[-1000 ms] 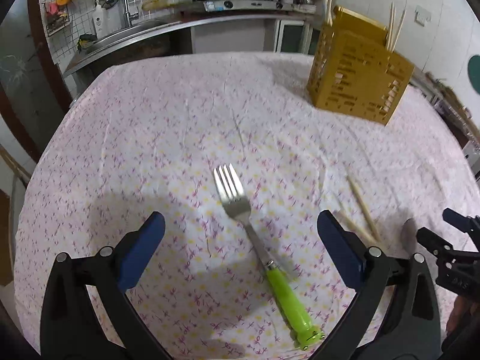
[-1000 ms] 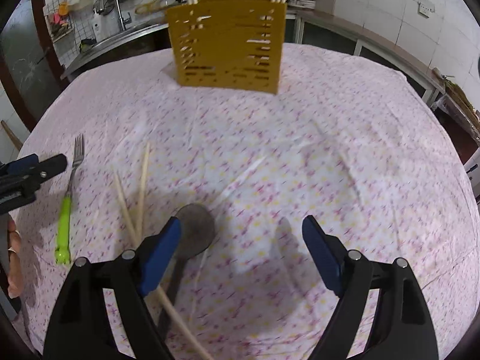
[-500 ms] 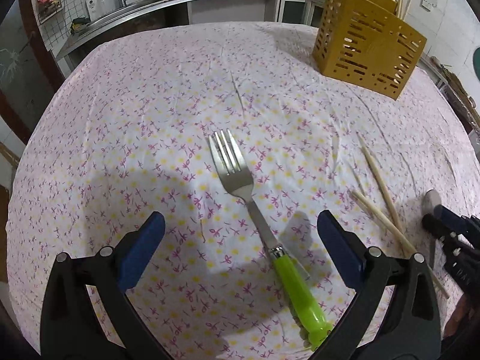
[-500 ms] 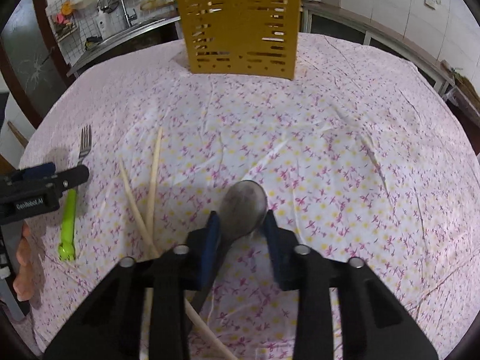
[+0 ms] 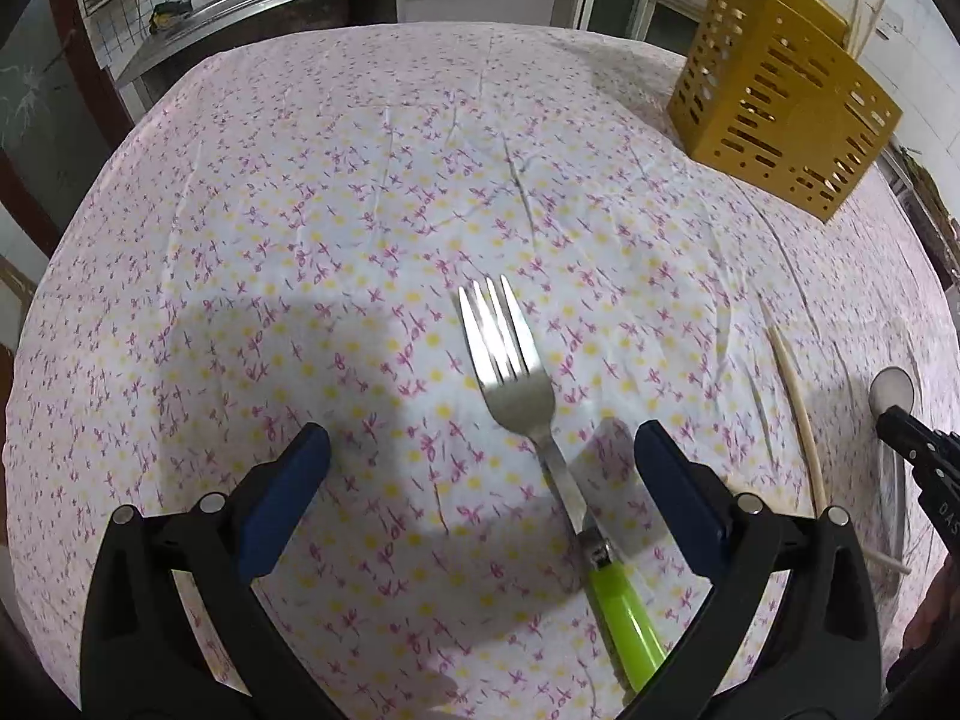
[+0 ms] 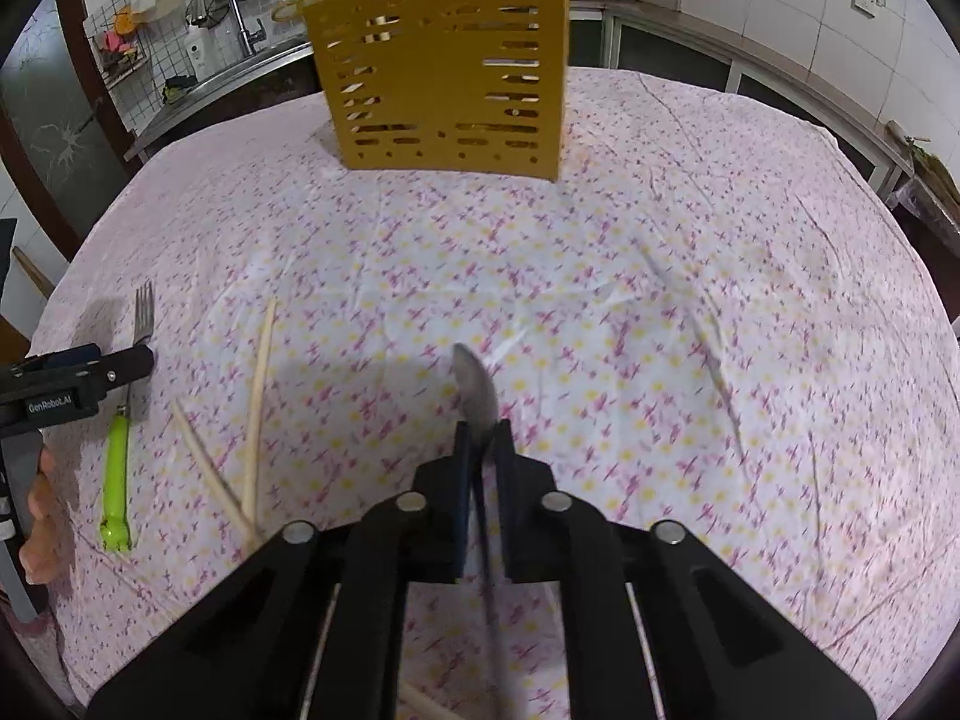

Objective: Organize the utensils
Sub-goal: 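Close the left tool on the fork while the right tool grips the spoon, then lift and carry the fork and spoon over the yellow caddy with both tools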

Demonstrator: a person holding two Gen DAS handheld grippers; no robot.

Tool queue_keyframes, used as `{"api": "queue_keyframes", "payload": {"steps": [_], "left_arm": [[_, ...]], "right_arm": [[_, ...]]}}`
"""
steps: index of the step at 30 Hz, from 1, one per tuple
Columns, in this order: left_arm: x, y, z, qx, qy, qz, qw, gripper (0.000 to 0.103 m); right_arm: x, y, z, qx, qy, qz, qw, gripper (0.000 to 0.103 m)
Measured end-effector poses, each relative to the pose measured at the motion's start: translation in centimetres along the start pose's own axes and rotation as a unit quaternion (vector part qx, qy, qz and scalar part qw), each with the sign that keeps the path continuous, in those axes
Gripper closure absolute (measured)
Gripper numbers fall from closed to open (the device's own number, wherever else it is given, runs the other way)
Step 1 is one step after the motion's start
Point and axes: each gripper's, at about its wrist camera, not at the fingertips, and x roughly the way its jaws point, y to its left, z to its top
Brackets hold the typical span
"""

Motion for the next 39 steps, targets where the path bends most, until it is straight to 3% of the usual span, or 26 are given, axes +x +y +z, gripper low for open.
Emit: {"api": "queue_keyframes", "payload": {"steps": [3, 8, 11, 16, 18, 24, 28, 35, 39], "left_arm": [[0.6, 0.0, 1.0, -0.005, 0.006, 0.001, 1.0000, 0.007], [1.3, -0.3, 2.6, 0.010, 0.012, 0.027, 0.9995, 0.022], [1.5, -0.4, 3.6, 0.012, 0.011, 0.027, 0.9995, 0.035], [1.6, -1.3, 4.9, 0.029, 0.009, 0.025, 0.9992, 0.068], [1.6, -1.8, 5.0, 0.032, 0.009, 0.020, 0.9993, 0.077], [0.4, -3.4, 3.7, 0.035, 0.008, 0.007, 0.9993, 0.083], [-1.4, -3.6, 2.6, 0.032, -0.005, -0.021, 0.9992, 0.103], [-3.2, -3.9, 2.0, 0.041, -0.024, -0.031, 0.9984, 0.103], [-5.7, -3.4, 1.9, 0.049, -0.067, -0.031, 0.9960, 0.103]], "right_arm": [[0.2, -0.4, 0.5, 0.003, 0.000, 0.001, 1.000, 0.098], [0.5, -0.9, 0.8, 0.004, 0.002, 0.001, 1.000, 0.098], [0.5, -1.1, 1.0, 0.006, 0.000, 0.002, 1.000, 0.098], [-0.1, -1.1, 1.5, 0.005, -0.012, 0.004, 1.000, 0.098], [-0.5, -1.3, 1.6, 0.007, -0.017, 0.003, 1.000, 0.098], [-1.0, -1.9, 1.8, 0.012, -0.025, 0.005, 1.000, 0.098], [-1.7, -2.2, 2.0, 0.013, -0.036, 0.009, 0.999, 0.098], [-2.8, -2.7, 2.3, 0.014, -0.054, 0.011, 0.998, 0.098], [-3.8, -3.1, 2.7, 0.018, -0.074, 0.016, 0.997, 0.098]]}}
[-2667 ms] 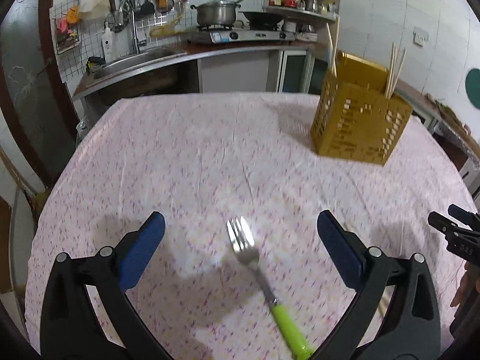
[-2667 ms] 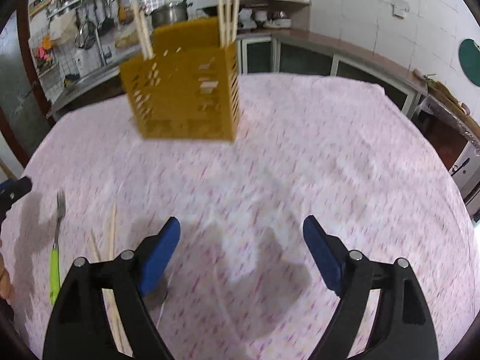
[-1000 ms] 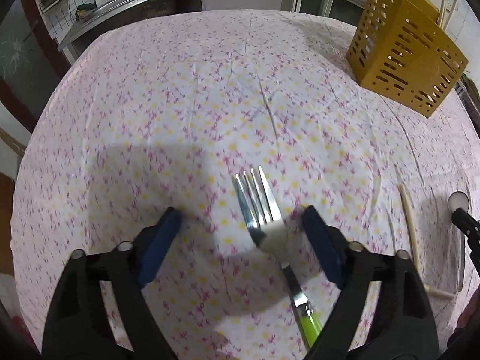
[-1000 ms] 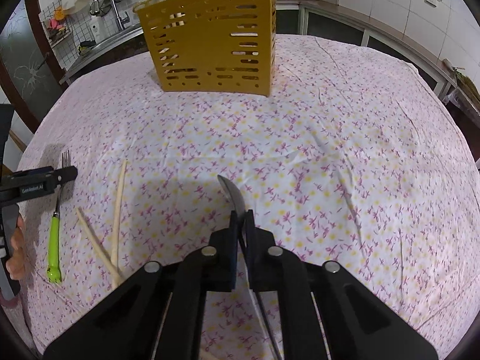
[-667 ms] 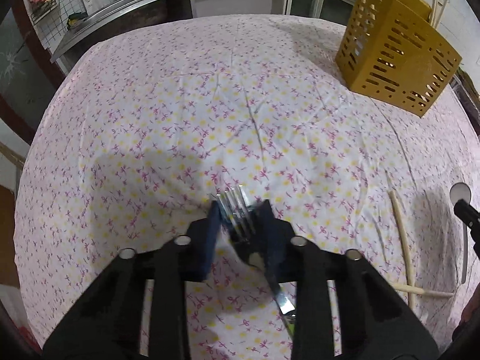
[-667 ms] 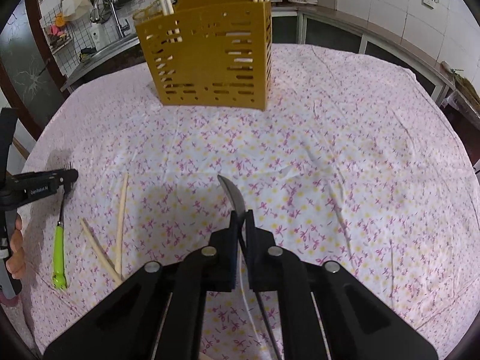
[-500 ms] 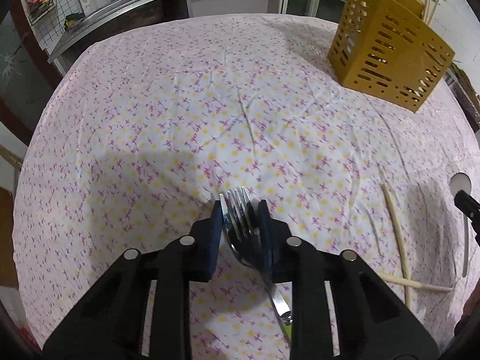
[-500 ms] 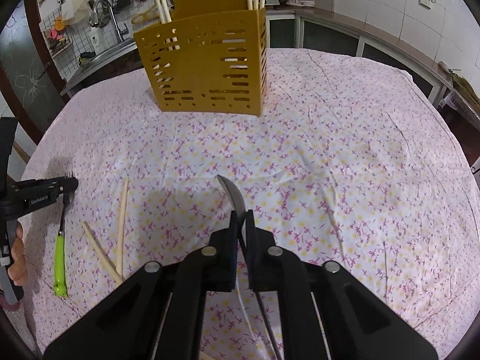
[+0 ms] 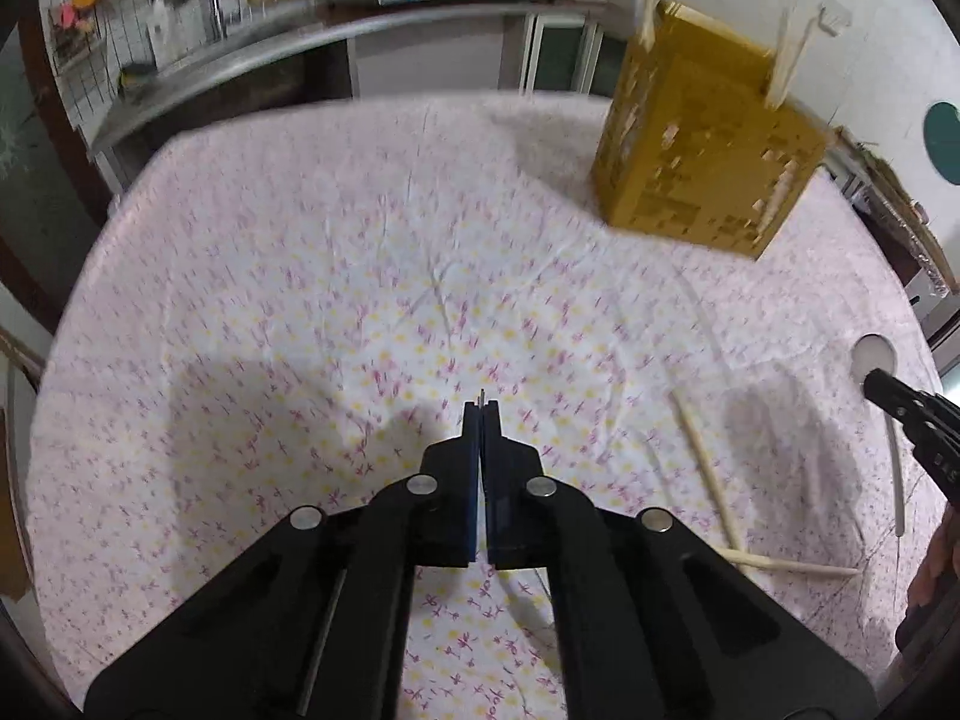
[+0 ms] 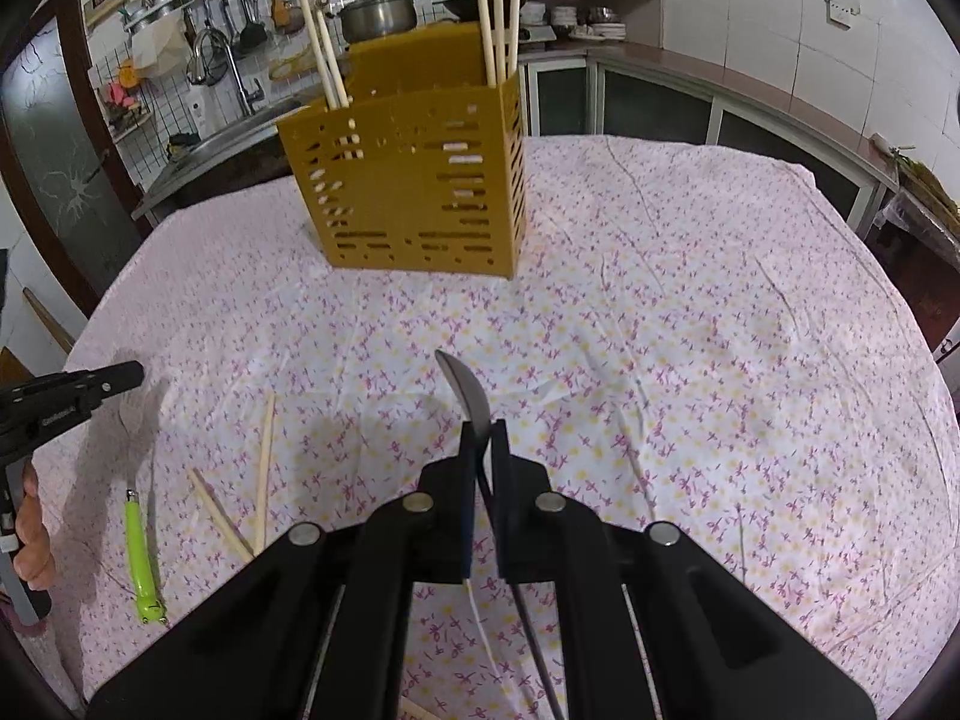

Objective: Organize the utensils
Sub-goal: 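Lift and carry the fork and spoon over the yellow caddy with both tools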

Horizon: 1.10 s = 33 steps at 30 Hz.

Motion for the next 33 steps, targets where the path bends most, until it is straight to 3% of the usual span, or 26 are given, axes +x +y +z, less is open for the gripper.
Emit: {"api": "queue_keyframes", "payload": {"steps": [6, 9, 11, 15, 18, 20, 22, 24, 27, 31, 33], "left_arm": [[-4.9, -1.3, 0.7, 0.021, -0.088, 0.001, 0.9959, 0.103], [-6.9, -2.4, 1.1, 0.045, -0.133, 0.005, 0.9901, 0.103], [-7.7, -3.0, 1.4, 0.055, -0.150, 0.000, 0.9871, 0.103], [-7.7, -3.6, 2.2, 0.061, -0.146, -0.018, 0.9872, 0.103], [-7.4, -3.7, 2.5, 0.059, -0.147, -0.027, 0.9870, 0.103], [-7.2, -3.7, 2.8, 0.055, -0.150, -0.039, 0.9863, 0.103], [-7.5, -3.8, 3.4, 0.054, -0.167, -0.045, 0.9835, 0.103], [-8.1, -4.0, 3.8, 0.056, -0.191, -0.047, 0.9789, 0.103], [-9.2, -4.5, 4.6, 0.060, -0.225, -0.048, 0.9713, 0.103], [-10.2, -5.4, 5.9, 0.068, -0.252, -0.050, 0.9641, 0.103], [-10.5, -5.6, 6.6, 0.071, -0.257, -0.049, 0.9625, 0.103]], "right_arm": [[-1.9, 0.1, 0.7, 0.001, -0.074, 0.032, 0.997, 0.098], [-1.8, -0.1, 0.9, 0.010, -0.084, 0.043, 0.995, 0.098], [-1.1, -0.2, 0.9, 0.019, -0.068, 0.033, 0.997, 0.098], [1.8, -0.9, 0.1, 0.039, 0.010, 0.014, 0.999, 0.098], [2.0, -1.5, -0.4, 0.052, 0.009, 0.035, 0.998, 0.098], [0.9, -1.9, -0.2, 0.072, -0.023, 0.096, 0.992, 0.098], [-1.3, -1.9, 0.4, 0.071, -0.095, 0.145, 0.982, 0.098], [-3.3, -1.6, 1.0, 0.055, -0.160, 0.154, 0.974, 0.098], [-4.6, -1.5, 2.0, 0.048, -0.206, 0.168, 0.963, 0.098], [-4.9, -1.3, 3.2, 0.048, -0.227, 0.172, 0.957, 0.098], [-4.3, -0.8, 3.5, 0.045, -0.210, 0.133, 0.967, 0.098]]}}
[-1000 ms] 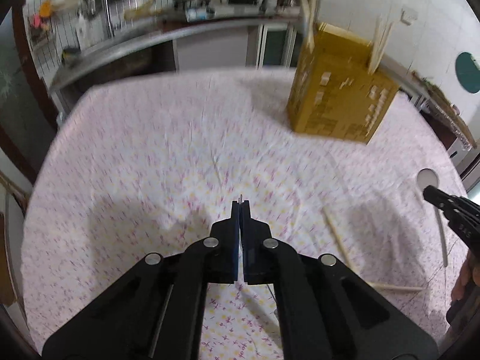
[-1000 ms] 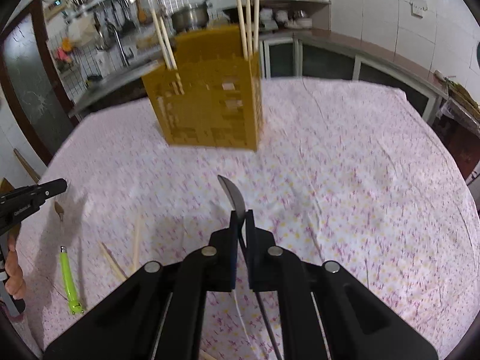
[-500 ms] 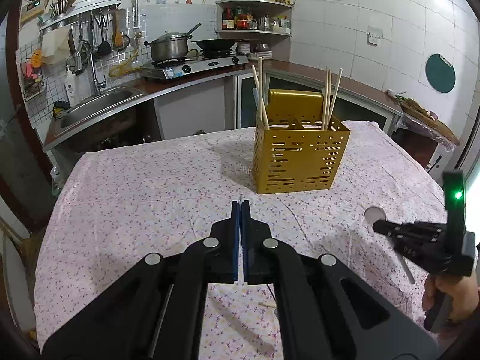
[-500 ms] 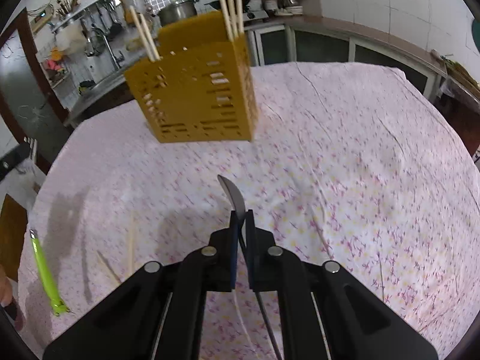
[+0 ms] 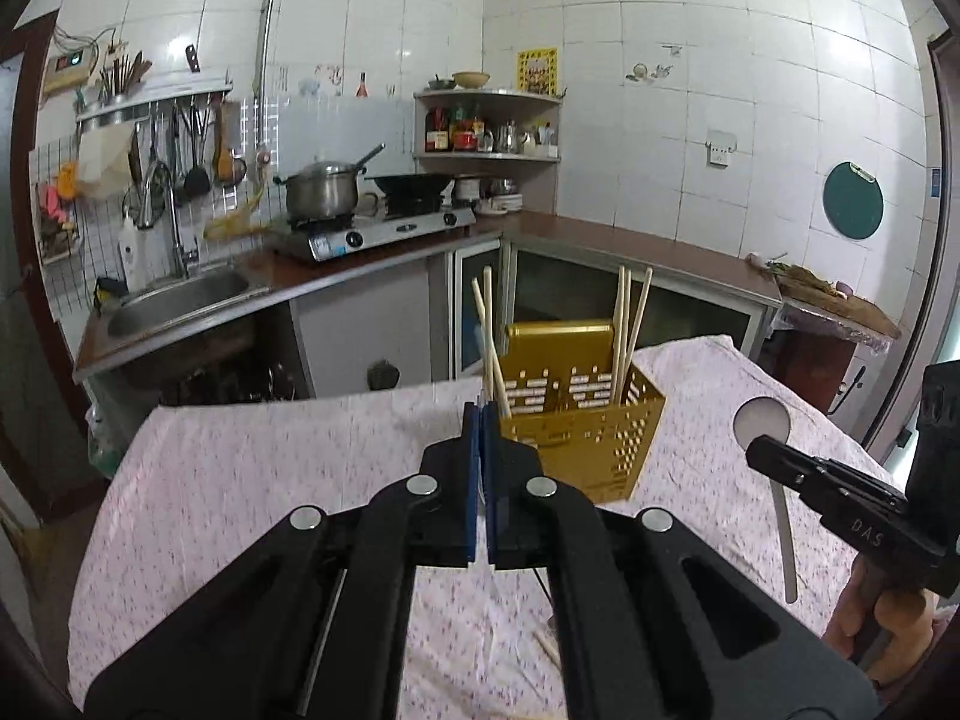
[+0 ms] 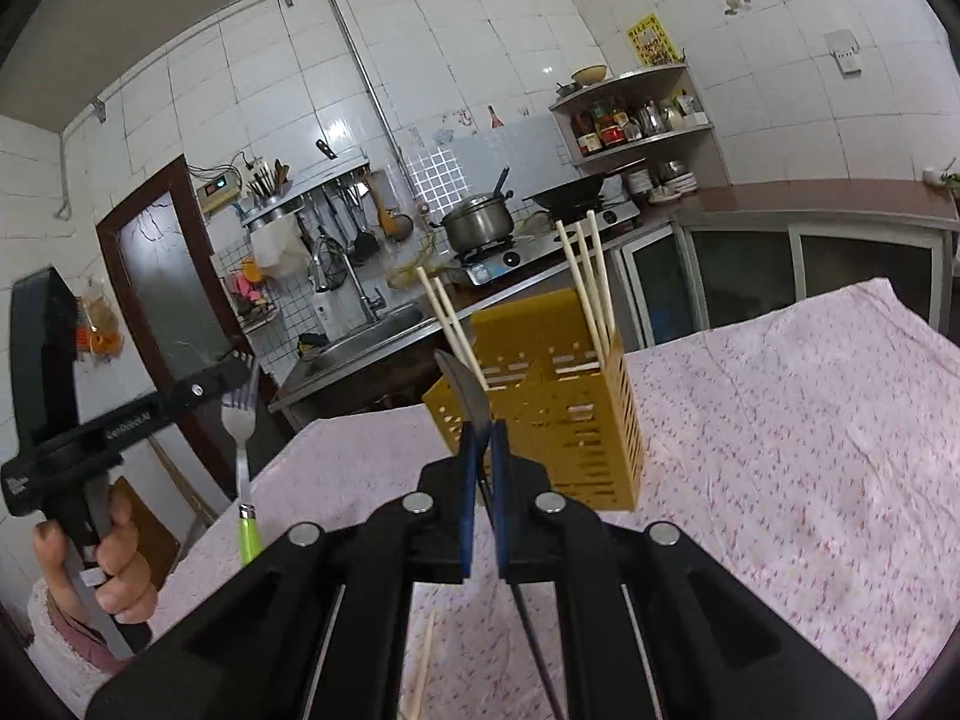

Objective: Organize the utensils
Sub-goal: 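Lift and carry the fork and spoon over the yellow caddy with both tools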

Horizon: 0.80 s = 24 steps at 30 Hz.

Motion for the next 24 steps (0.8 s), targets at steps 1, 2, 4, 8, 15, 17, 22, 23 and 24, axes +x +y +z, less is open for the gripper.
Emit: {"api": "queue_keyframes", "payload": {"steps": [1, 2, 4, 8, 15, 17, 22, 23, 24], "left_arm": [[0.1, -0.1, 0.2, 0.002, 0.001, -0.004, 1.0000, 0.103], [0.3, -0.3, 0.2, 0.004, 0.003, -0.005, 1.0000, 0.103], [0.9, -0.4, -0.1, 0.010, 0.018, -0.010, 0.9997, 0.103], [2.7, -0.4, -1.7, 0.012, 0.070, -0.034, 0.9969, 0.103], [4.8, -0.2, -4.1, 0.015, 0.111, -0.036, 0.9930, 0.103], [4.9, -0.2, -4.3, 0.016, 0.114, -0.036, 0.9928, 0.103], [5.1, 0.0, -4.5, 0.013, 0.116, -0.039, 0.9924, 0.103], [5.2, 0.0, -4.4, 0.014, 0.117, -0.038, 0.9923, 0.103], [5.3, 0.0, -4.4, 0.014, 0.118, -0.037, 0.9923, 0.103]], "right_arm": [[1.2, 0.0, -0.2, -0.004, 0.029, -0.038, 0.999, 0.098], [2.4, -0.2, -0.7, -0.005, 0.067, -0.071, 0.995, 0.098], [5.1, -1.6, -2.5, 0.011, 0.160, -0.131, 0.978, 0.098], [7.8, -4.4, -5.2, 0.022, 0.252, -0.186, 0.949, 0.098], [8.5, -4.9, -6.2, 0.025, 0.280, -0.196, 0.940, 0.095], [9.1, -4.6, -5.7, 0.014, 0.290, -0.194, 0.937, 0.095], [10.3, -4.5, -4.7, 0.009, 0.304, -0.190, 0.933, 0.095], [10.6, -4.7, -4.4, 0.008, 0.307, -0.189, 0.933, 0.095], [10.9, -4.8, -4.2, 0.009, 0.309, -0.186, 0.933, 0.095]]}}
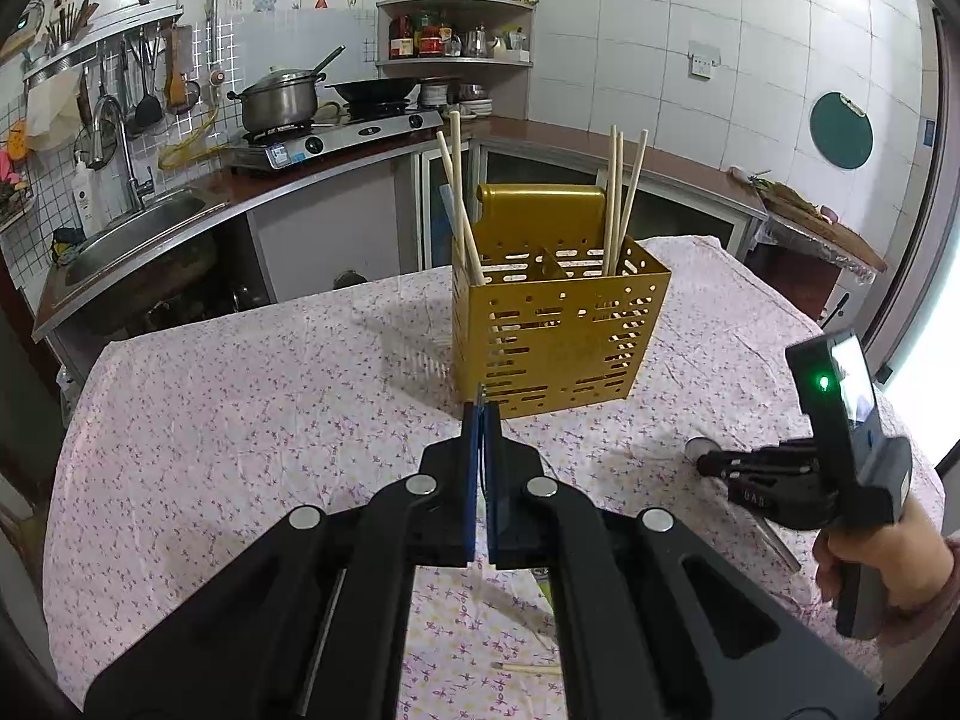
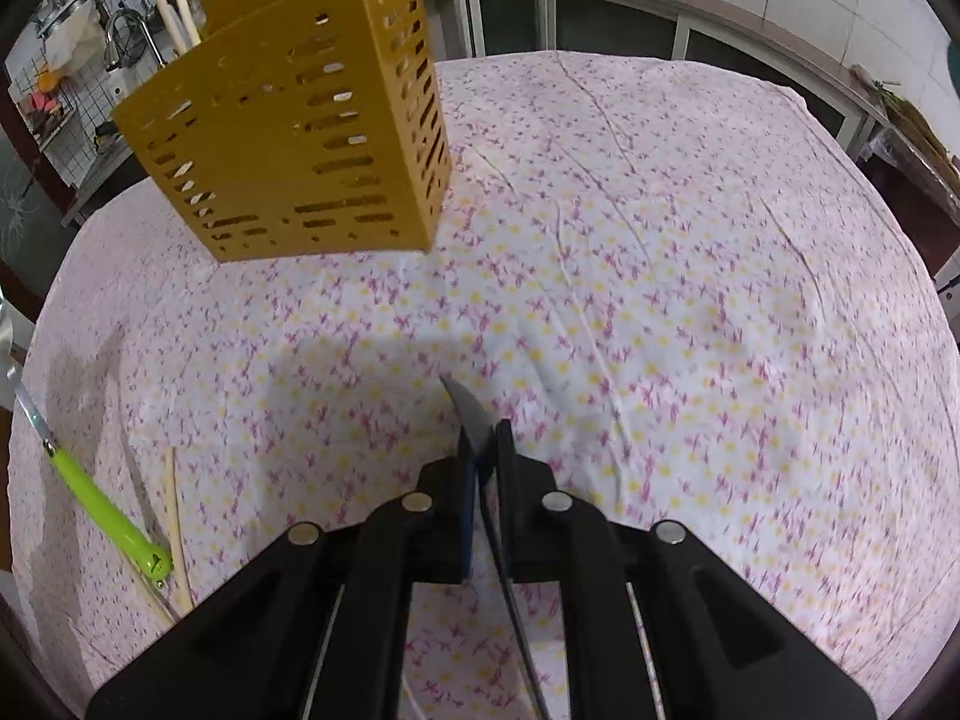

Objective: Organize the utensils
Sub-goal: 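Lift and carry the fork and spoon over the yellow caddy with both tools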

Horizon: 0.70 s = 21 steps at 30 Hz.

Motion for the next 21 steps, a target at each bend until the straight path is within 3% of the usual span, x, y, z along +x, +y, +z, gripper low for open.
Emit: {"api": "queue_keyframes", "payload": {"steps": [5, 11, 15, 21], "left_arm": [[0.3, 0.2, 0.2, 0.000, 0.001, -0.003, 1.0000, 0.103], [-0.6, -0.5, 1.5, 0.016, -0.020, -0.006, 0.9997, 0.103], [-1.5, -1.3, 3.0, 0.032, -0.042, -0.004, 0.9986, 0.103], [-2.8, -1.7, 6.1, 0.039, -0.074, 0.003, 0.9965, 0.103]], "right_arm": [[-0.9, -0.2, 0.6, -0.014, -0.021, -0.001, 1.000, 0.097], [-5.5, -0.7, 1.9, 0.006, -0.096, 0.022, 0.995, 0.098], [-8.9, -1.1, 3.1, 0.016, -0.161, 0.045, 0.986, 0.098], [-13.5, -0.8, 5.4, 0.024, -0.262, 0.087, 0.961, 0.098]]}}
